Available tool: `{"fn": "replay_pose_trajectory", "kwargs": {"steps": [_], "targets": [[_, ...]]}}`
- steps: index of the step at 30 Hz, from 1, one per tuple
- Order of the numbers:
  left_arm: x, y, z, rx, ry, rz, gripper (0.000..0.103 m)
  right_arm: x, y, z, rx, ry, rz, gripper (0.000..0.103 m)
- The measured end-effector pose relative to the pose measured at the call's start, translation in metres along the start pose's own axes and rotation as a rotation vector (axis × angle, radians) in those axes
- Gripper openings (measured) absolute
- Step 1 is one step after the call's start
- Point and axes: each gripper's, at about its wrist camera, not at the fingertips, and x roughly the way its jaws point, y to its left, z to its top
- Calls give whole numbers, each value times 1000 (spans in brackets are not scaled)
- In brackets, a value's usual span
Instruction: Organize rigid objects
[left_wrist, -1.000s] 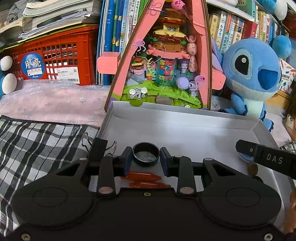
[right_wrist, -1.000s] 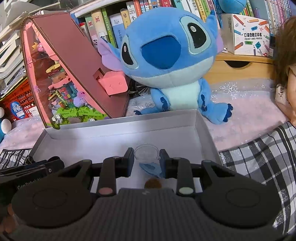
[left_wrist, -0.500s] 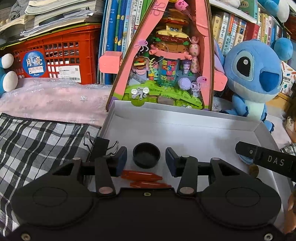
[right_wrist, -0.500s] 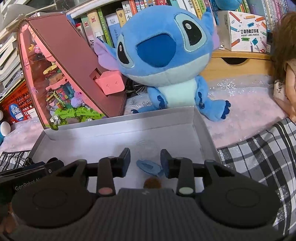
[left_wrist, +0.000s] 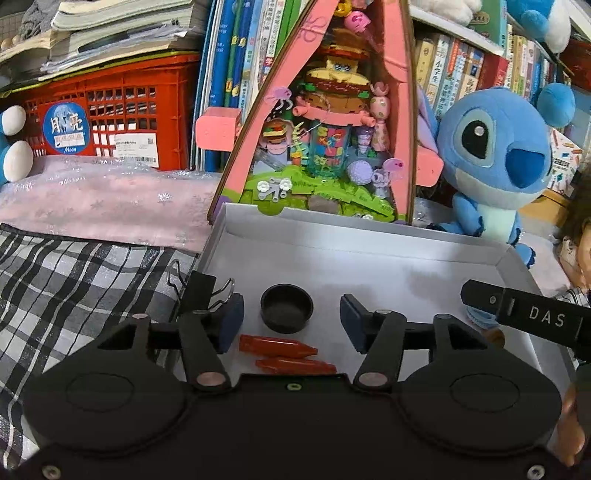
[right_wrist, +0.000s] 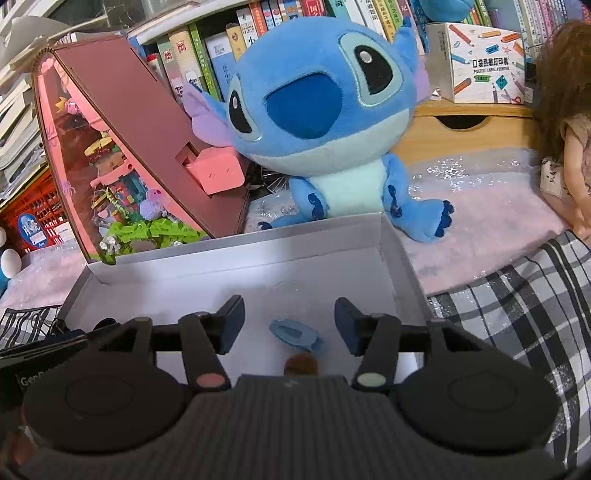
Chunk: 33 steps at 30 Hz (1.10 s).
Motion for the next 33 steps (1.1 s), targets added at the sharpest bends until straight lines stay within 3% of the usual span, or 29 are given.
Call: {"fn": "replay_pose_trajectory", "kwargs": {"steps": [11,15,22,33], "targets": [[-39,-8,-5,38,-57,13,81,-38,-2,1,-15,-67,10,81],[-60,-7,-5,68,-96,27,83,-55,-1,4,-21,-98,14,85],[-99,1,-19,27,-131,-9,85,-93,3,-6,-50,-165,5,88],[-157,2,-82,83,-184,-29,86,-154,7,-65,-90,-235,15,93]]}}
